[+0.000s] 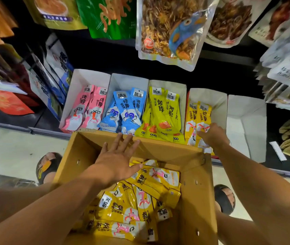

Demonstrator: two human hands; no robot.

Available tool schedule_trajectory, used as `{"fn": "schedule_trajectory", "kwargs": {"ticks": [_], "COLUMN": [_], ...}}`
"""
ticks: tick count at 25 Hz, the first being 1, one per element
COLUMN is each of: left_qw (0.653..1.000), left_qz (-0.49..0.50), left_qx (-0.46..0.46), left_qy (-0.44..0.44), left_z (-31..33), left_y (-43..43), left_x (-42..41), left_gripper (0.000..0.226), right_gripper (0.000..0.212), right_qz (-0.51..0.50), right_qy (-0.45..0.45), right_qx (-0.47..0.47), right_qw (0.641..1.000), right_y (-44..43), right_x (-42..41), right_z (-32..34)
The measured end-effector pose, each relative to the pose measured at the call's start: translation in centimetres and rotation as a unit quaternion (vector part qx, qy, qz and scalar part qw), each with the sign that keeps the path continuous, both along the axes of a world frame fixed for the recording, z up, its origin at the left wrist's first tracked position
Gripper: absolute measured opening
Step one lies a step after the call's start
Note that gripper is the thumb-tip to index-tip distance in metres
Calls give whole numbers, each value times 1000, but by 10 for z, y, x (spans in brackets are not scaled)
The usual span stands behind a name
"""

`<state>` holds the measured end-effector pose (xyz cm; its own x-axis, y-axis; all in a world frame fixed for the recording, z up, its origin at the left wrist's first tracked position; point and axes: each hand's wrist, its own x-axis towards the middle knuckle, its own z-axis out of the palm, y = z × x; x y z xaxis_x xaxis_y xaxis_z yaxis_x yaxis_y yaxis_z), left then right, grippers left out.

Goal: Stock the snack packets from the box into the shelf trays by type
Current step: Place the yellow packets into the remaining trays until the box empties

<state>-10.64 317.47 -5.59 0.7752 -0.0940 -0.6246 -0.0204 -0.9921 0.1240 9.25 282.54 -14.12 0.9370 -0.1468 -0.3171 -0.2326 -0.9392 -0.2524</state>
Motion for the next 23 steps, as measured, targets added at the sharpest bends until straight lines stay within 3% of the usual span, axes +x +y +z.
{"fn": "schedule_trajectory", "kwargs": {"ticks": [9, 15, 23], "left_qw": [999, 996, 983], "left_qz": [-9, -26, -51], "left_qx": [-18, -31, 39], "left_qy": [-27, -82, -171], "left_z": [5, 16, 23], "left_y": [4, 18, 74], "left_x": [0, -15, -91], "left_gripper": [83, 82, 75], "right_gripper": [63, 53, 52], "right_qz": [42, 98, 250], "right_qy": [-23, -81, -103], "right_qx": [-30, 36, 42], "right_qw": [998, 991, 962], "right_y": [15, 60, 133], "right_x": [-23, -74, -167], "right_z": [26, 67, 89]}}
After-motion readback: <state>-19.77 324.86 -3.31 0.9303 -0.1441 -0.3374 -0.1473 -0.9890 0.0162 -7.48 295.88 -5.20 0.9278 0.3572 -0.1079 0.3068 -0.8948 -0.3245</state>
